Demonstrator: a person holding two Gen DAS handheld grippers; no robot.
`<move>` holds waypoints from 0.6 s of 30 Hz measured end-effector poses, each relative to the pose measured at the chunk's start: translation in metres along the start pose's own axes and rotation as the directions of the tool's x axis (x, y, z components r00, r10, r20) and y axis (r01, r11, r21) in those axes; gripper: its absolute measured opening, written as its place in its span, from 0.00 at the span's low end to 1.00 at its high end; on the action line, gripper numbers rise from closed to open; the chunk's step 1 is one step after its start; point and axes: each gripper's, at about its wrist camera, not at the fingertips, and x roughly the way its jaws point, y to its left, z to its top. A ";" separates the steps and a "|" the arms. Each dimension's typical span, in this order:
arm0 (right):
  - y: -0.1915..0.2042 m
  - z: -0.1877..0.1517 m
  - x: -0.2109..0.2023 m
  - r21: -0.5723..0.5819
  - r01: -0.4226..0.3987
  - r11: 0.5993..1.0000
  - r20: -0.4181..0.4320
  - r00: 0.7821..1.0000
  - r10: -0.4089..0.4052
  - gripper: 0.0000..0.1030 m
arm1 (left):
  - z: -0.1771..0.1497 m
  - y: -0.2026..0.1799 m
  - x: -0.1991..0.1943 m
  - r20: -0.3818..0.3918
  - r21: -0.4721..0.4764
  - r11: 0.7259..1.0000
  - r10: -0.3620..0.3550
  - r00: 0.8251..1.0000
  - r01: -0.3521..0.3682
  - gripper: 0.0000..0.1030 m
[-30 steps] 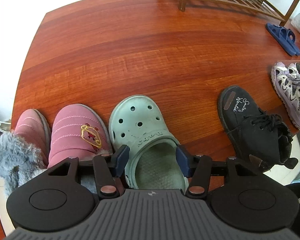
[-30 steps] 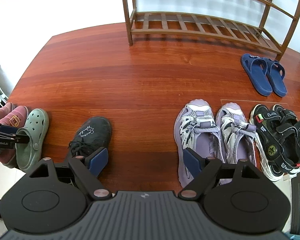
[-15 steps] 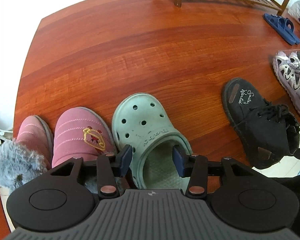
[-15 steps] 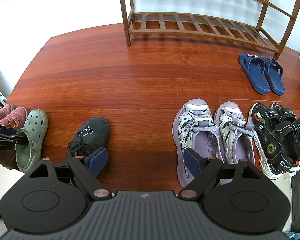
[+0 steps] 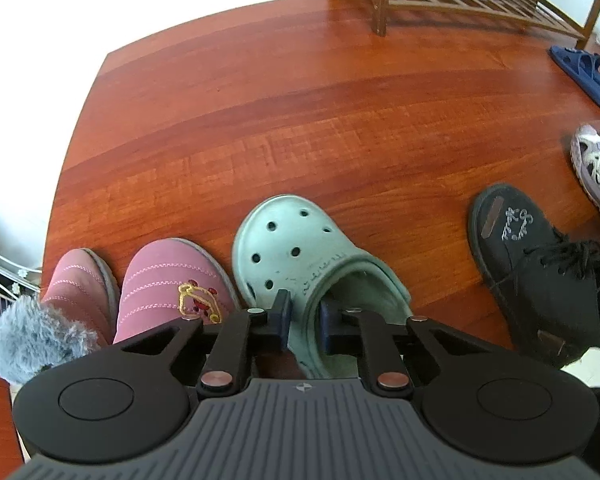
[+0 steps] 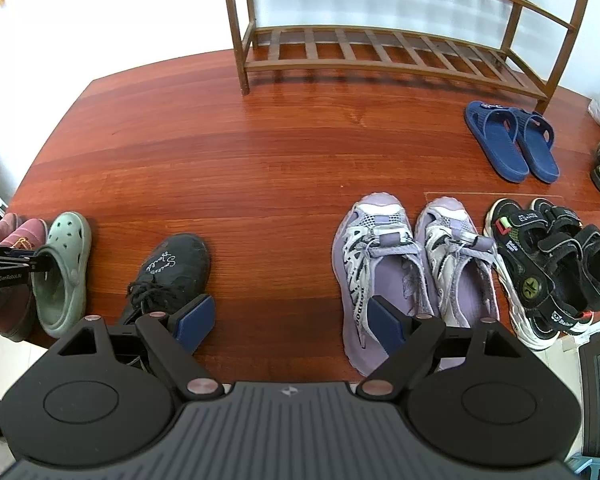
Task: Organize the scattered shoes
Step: 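Lift the green clog with the left tool and carry it toward the right tool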
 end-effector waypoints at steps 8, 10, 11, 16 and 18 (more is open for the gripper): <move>-0.016 -0.010 -0.010 0.049 0.036 0.998 0.005 0.999 -0.037 0.85 | 0.016 -0.014 -0.009 0.025 0.037 0.999 -0.031 0.999 0.030 0.14; -0.021 -0.014 -0.013 0.065 0.047 0.997 0.006 0.999 -0.047 0.85 | 0.021 -0.020 -0.013 0.032 0.052 0.998 -0.045 0.998 0.043 0.13; -0.024 -0.015 -0.014 0.073 0.052 0.996 0.005 0.999 -0.052 0.85 | 0.023 -0.024 -0.015 0.038 0.061 0.997 -0.052 0.998 0.049 0.13; -0.037 -0.025 -0.020 0.115 0.074 0.991 0.003 0.997 -0.074 0.85 | 0.036 -0.040 -0.023 0.058 0.094 0.993 -0.078 0.995 0.072 0.13; -0.041 -0.027 -0.021 0.124 0.079 0.989 0.003 0.997 -0.080 0.85 | 0.042 -0.047 -0.028 0.071 0.111 0.990 -0.093 0.993 0.085 0.13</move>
